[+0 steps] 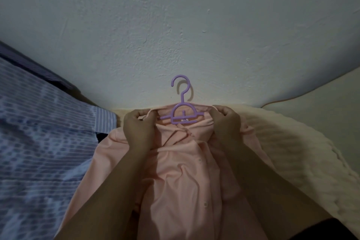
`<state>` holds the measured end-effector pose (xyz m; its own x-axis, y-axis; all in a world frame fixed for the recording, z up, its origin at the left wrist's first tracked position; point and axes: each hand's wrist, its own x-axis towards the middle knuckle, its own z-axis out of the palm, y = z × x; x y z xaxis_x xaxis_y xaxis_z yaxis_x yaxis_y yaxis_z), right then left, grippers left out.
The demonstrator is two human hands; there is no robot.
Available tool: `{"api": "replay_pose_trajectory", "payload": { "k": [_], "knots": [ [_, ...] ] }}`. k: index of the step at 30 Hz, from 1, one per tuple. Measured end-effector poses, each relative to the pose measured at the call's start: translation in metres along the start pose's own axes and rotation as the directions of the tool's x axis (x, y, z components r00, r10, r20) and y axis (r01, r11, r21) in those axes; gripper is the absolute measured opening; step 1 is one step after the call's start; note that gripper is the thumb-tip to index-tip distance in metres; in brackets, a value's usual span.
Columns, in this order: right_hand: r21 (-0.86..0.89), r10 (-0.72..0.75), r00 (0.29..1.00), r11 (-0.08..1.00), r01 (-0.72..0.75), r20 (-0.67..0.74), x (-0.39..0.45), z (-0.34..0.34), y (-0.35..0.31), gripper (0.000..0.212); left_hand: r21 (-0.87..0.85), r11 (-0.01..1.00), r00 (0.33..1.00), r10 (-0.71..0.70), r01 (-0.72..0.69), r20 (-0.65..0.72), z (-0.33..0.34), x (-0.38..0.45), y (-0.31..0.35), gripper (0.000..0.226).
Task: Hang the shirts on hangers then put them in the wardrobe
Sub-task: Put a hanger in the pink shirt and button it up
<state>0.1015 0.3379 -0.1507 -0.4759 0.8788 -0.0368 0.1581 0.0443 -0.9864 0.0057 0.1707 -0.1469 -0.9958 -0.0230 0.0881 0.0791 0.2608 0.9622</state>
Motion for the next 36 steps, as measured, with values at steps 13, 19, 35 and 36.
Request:
{"api": "replay_pose_trajectory", "payload": {
  "k": [13, 19, 35, 36],
  "knots": [
    [-0.386, -0.509, 0.769, 0.668, 0.636, 0.387, 0.011, -0.016, 0.014, 0.058, -0.057, 0.976, 0.857, 0.213, -0.211, 0.47, -0.011, 0.01, -0.03, 0.072],
    [-0.436, -0.39, 0.633, 0.484, 0.758, 0.668, 0.027, -0.029, 0.022, 0.096, 0.112, 0.904, 0.753, 0.269, -0.412, 0.601, -0.021, 0.027, -0.051, 0.108],
    [-0.527, -0.498, 0.668, 0.412, 0.743, 0.553, -0.013, -0.042, -0.065, 0.114, 0.321, 0.636, 0.704, 0.548, -0.702, 0.453, -0.044, 0.008, 0.048, 0.077],
    [-0.517, -0.539, 0.653, 0.405, 0.754, 0.532, -0.021, -0.045, -0.08, 0.112, 0.313, 0.653, 0.715, 0.544, -0.689, 0.439, -0.049, 0.003, 0.062, 0.077]
  ]
}}
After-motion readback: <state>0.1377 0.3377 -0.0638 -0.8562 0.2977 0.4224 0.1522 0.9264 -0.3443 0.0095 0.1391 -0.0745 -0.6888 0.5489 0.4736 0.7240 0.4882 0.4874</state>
